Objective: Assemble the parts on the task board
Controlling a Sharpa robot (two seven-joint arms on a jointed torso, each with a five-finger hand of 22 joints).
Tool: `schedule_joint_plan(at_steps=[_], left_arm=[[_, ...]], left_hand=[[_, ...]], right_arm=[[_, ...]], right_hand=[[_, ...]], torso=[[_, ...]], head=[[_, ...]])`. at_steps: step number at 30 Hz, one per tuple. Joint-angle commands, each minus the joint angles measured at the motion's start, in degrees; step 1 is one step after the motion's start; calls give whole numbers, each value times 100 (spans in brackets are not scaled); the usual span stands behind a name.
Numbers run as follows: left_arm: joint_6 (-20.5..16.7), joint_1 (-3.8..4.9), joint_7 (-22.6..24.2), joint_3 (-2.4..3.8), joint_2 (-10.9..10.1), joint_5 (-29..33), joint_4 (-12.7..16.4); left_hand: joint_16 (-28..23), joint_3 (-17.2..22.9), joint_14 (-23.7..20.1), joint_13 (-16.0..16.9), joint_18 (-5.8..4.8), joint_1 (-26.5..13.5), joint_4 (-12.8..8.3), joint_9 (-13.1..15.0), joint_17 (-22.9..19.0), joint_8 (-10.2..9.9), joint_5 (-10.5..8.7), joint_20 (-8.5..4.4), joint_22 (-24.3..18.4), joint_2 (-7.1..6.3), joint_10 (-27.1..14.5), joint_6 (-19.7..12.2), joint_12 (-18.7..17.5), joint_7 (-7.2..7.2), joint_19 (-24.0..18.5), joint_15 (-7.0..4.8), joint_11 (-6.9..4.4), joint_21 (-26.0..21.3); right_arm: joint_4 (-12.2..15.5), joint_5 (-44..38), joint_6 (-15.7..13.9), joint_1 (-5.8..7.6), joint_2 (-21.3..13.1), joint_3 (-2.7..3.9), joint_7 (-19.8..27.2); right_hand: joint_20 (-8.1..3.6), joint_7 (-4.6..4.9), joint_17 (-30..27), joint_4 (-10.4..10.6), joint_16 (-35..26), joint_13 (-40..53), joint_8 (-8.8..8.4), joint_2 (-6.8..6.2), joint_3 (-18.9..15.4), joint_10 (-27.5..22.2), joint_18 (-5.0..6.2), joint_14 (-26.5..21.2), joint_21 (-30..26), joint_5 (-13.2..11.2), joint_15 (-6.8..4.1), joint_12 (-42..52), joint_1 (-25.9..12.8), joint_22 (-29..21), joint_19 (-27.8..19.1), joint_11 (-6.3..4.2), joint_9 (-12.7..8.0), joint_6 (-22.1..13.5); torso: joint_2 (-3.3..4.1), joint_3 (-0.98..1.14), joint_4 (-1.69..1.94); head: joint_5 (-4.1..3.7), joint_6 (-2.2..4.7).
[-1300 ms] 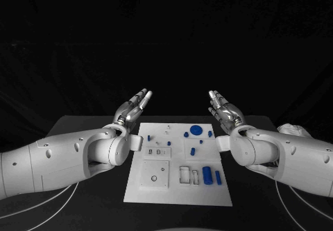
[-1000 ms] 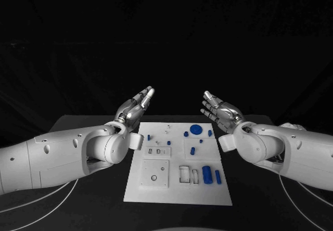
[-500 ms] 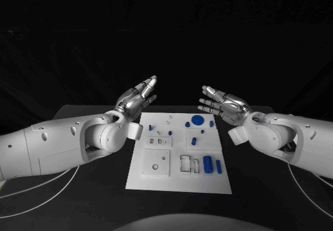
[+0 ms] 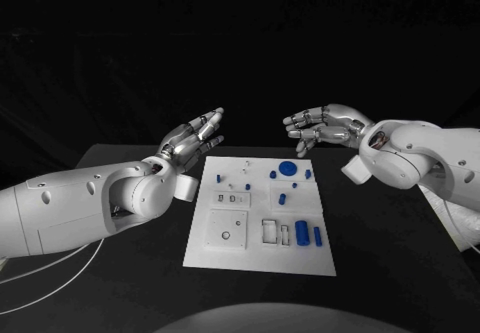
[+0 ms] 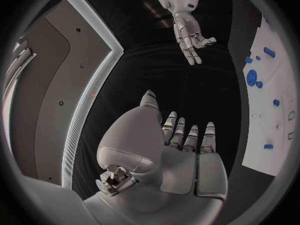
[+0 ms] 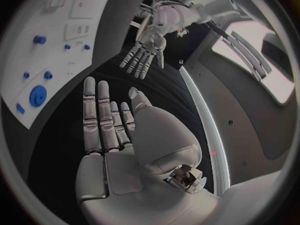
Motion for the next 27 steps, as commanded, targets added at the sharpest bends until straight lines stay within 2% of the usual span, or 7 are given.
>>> schedule_joint_plan(at_steps=[1,4,7,11,15,23,27], left_arm=[[128,17,-76,6,-1,-113,84],[135,21,-104,7,-1,-123,129],[159,25,-152,7,4,-163,170],[190,27,-198,7,14,-217,200],[232,27,-231,7,32,-260,209],[292,25,-277,6,62,-317,187],[316,25,-296,6,75,-346,180]], left_hand=[[39,21,11,4,92,83,-1,10,9,34,69,57,8,-13,-2,94,22,14,-3,67,49,31],[58,22,21,4,92,119,-2,14,12,46,134,77,11,-14,-4,140,21,32,7,89,64,40],[96,27,45,5,93,162,-2,16,19,55,200,104,17,-11,-4,172,28,52,28,123,82,57],[142,31,76,5,94,209,-5,19,28,64,252,138,25,-11,-4,206,33,75,53,168,101,77],[174,38,97,5,95,256,-10,20,33,71,306,168,32,-13,-7,226,31,93,76,204,117,95],[214,48,119,6,96,315,-10,27,38,88,372,204,40,-12,-6,289,47,122,106,241,145,119],[231,49,130,8,96,329,-9,30,41,94,390,215,44,-13,-3,312,57,132,117,255,156,128]], right_arm=[[-112,-3242,8,111,95,-5,-863],[-208,-4104,130,172,186,-5,-976],[-340,-4988,278,217,327,-4,-1083],[-508,-5688,467,240,514,-5,-1166],[-677,-6157,629,225,693,-14,-1204],[-1037,-6496,693,42,961,-22,-1230],[-1251,-6554,623,-79,1083,-23,-1228]], right_hand=[[-321,-29,1020,-448,1974,-103,12,-311,676,1853,-189,1310,2782,-248,-331,249,131,2803,1573,-114,77,782],[-382,-87,2377,-478,3043,-202,-118,-524,1133,2081,-378,1762,4013,-405,-379,-69,-135,4442,1964,-137,113,1122],[-390,-154,3060,-487,3471,-163,-185,-681,1429,2182,-485,2023,4506,-478,-429,-151,-278,5188,2220,-229,167,1302],[-470,-172,3430,-519,3698,88,-147,-867,1595,2252,-537,2162,4751,-435,-498,44,-379,5589,2368,-350,297,1532],[-501,-189,3733,-564,3862,400,-129,-996,1745,2201,-592,2301,4920,-337,-544,288,-439,5888,2520,-393,440,1630],[-494,-80,3969,-495,3980,585,-278,-1146,1840,2026,-634,2422,5029,-265,-533,319,-643,6095,2650,-358,485,1460],[-469,-68,4018,-365,4018,692,-299,-1274,1822,1911,-641,2452,5055,-430,-500,307,-879,6147,2670,-316,551,1503]], torso=[[22,16,126],[39,26,175],[61,36,207],[91,39,228],[123,49,260],[142,72,322],[148,83,351]], head=[[-32,-59],[-78,-82],[-124,-100],[-145,-113],[-171,-130],[-195,-189],[-186,-214]])
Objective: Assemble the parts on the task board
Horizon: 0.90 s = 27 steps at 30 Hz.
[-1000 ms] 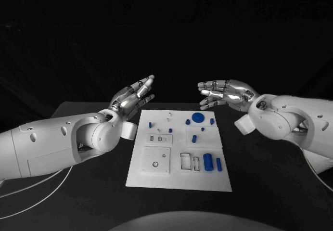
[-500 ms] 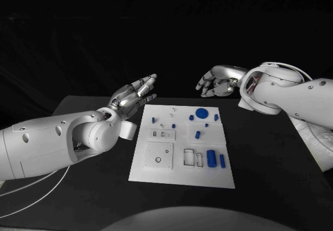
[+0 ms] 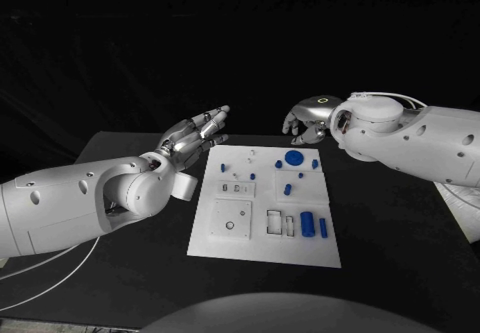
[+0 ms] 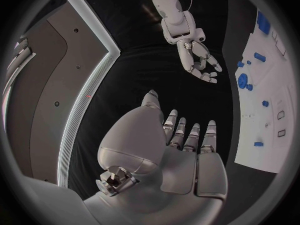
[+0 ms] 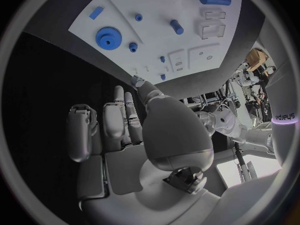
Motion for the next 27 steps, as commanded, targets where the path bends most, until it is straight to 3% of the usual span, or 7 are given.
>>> schedule_joint_plan(at_steps=[1,7,14,21,23,27], left_arm=[[174,10,-28,5,21,-123,0],[211,9,-44,4,35,-173,-18],[228,8,-57,4,41,-221,-21],[225,7,-60,3,30,-237,-19],[226,6,-59,3,28,-245,-20],[226,6,-56,3,29,-266,-25]], left_hand=[[37,35,9,10,96,61,7,10,8,24,42,53,9,20,-1,45,40,9,-4,56,38,28],[54,38,19,11,96,79,7,11,10,29,61,65,13,24,5,57,55,24,10,68,56,39],[70,43,28,13,96,101,5,13,12,37,87,74,17,28,12,82,72,41,23,75,74,50],[80,48,32,14,96,120,3,16,13,46,108,80,19,29,18,114,85,55,31,79,89,57],[91,50,37,15,96,133,1,19,14,53,119,83,20,30,22,135,94,67,35,82,102,60],[102,56,42,16,94,159,-3,26,15,70,142,88,21,29,28,195,104,87,41,88,123,66]], right_arm=[[-164,-436,74,-88,92,1,-77],[-420,-437,-45,-257,266,1,-9],[-615,-356,-98,-456,379,2,91],[-850,-228,-245,-614,497,3,228],[-924,-201,-289,-653,539,4,268],[-1047,-152,-409,-743,612,5,345]], right_hand=[[20,31,21,101,33,70,-31,-41,-27,-102,-60,44,31,-117,19,14,-183,380,34,7,49,46],[48,66,113,235,80,232,-65,-148,-58,-326,-69,83,58,-204,38,-5,-371,453,71,23,148,80],[49,99,158,252,108,370,-93,-175,19,-415,-78,98,80,42,33,6,-355,516,108,16,245,98],[68,118,180,242,131,529,-184,-261,276,-345,-89,107,96,596,47,0,-319,583,140,41,362,56],[72,124,23,233,72,560,-203,-291,388,-354,-66,15,46,788,53,-39,-308,511,51,40,402,64],[70,153,-86,218,24,575,-244,-335,538,-427,-45,-64,-5,1033,53,-129,-297,452,-30,38,444,40]], torso=[[13,14,31],[17,16,20],[27,27,17],[41,32,14],[45,38,18],[50,46,29]], head=[[13,-19],[-10,-37],[-11,-24],[-5,-4],[26,-37],[68,-36]])
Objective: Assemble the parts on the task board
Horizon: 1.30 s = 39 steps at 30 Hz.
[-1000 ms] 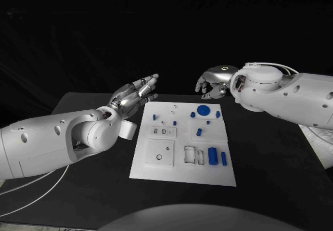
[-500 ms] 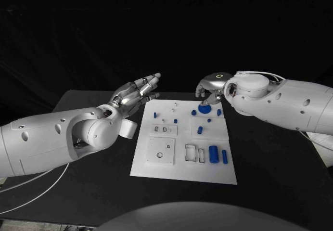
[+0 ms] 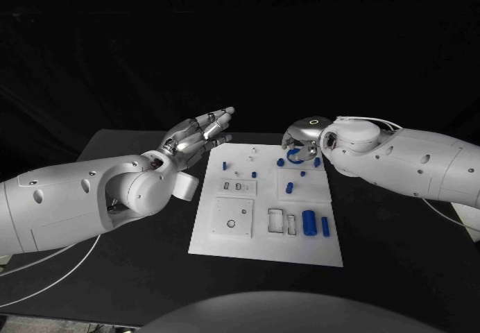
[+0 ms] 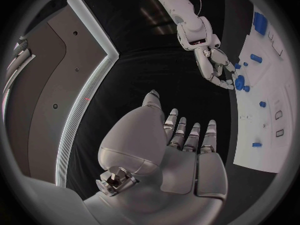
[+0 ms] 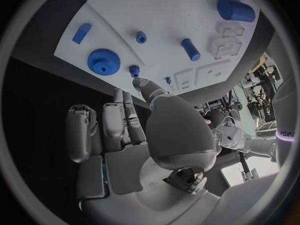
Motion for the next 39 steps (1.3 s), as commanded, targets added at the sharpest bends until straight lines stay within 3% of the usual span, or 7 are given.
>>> schedule_joint_plan(at_steps=[1,8,16,39], left_arm=[[114,7,32,4,8,-81,2],[116,6,27,4,14,-105,-14],[115,1,19,3,12,-110,-45],[112,-1,-4,2,19,-131,-68]], left_hand=[[26,26,3,7,94,69,-5,10,6,39,37,48,8,-11,0,78,21,4,1,49,58,42],[53,40,14,9,91,129,-9,28,9,90,78,54,10,-16,15,239,51,45,13,59,102,54],[64,46,18,10,90,158,-11,33,10,112,98,56,10,-21,23,291,64,64,16,64,123,58],[98,71,31,14,86,249,-28,35,13,148,159,62,12,-33,50,337,110,105,28,71,170,70]], right_arm=[[-81,65,-208,-53,51,2,195],[-261,185,-235,-169,171,3,279],[-384,266,-226,-244,263,4,334],[-668,388,-104,-272,406,7,334]], right_hand=[[6,30,-25,-11,-33,16,-44,-71,77,-61,-44,-52,-32,116,3,-47,21,451,-48,7,19,-16],[15,29,-28,-10,-32,41,-135,-120,187,-93,-43,-59,-44,158,18,-104,0,457,-55,31,30,-132],[20,56,-55,9,-40,57,-148,-108,225,-68,-39,-74,-54,151,22,-103,-18,448,-69,35,38,-137],[41,81,-135,47,-71,75,-129,-96,363,-132,-28,-134,-92,218,44,-202,-49,424,-118,54,95,-21]], torso=[[10,11,9],[16,27,46],[24,33,35],[37,49,33]], head=[[37,-12],[29,-38],[29,-44],[35,-38]])
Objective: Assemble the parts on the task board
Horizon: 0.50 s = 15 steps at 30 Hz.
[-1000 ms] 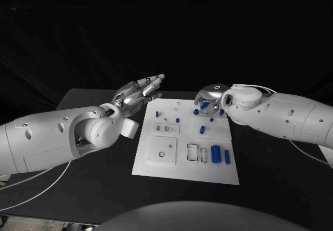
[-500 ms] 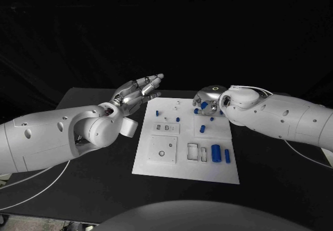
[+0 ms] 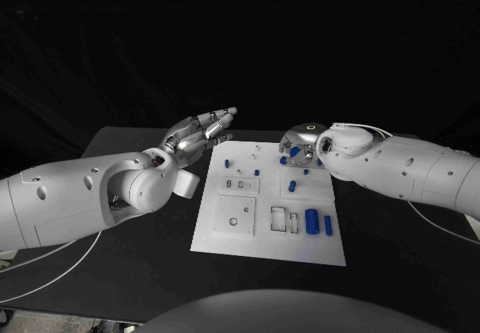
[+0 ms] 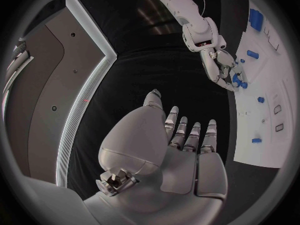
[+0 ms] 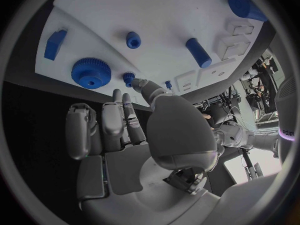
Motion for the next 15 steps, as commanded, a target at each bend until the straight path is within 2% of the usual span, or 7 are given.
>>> schedule_joint_plan(at_steps=[1,8,15], left_arm=[[99,4,28,4,13,-43,3],[96,4,14,4,14,-44,-2],[109,4,1,4,28,-45,-9]], left_hand=[[20,39,-10,5,86,52,5,5,10,26,18,42,8,10,9,31,17,3,7,30,44,21],[30,51,-8,5,84,99,-8,4,10,35,49,43,8,-3,13,37,19,11,10,34,52,24],[35,57,-8,4,83,126,-16,3,11,39,70,44,7,-12,14,35,17,14,10,37,56,25]], right_arm=[[-46,51,75,-10,24,1,77],[-93,103,71,-20,58,1,147],[-173,143,147,-25,101,1,197]], right_hand=[[11,-7,-2,-7,-14,11,-3,-6,41,-29,-31,-43,-18,20,-8,-33,-34,428,-5,-8,12,68],[11,-34,13,5,-5,26,3,-22,55,-5,-37,-39,-8,-70,-11,-46,-51,457,18,-13,41,92],[11,-67,-25,5,-17,39,22,-22,73,0,-34,-68,-19,-151,-13,-66,-44,454,4,-22,82,131]], torso=[[5,1,4],[13,4,-1],[14,9,2]], head=[[-18,-1],[11,-16],[4,-38]])
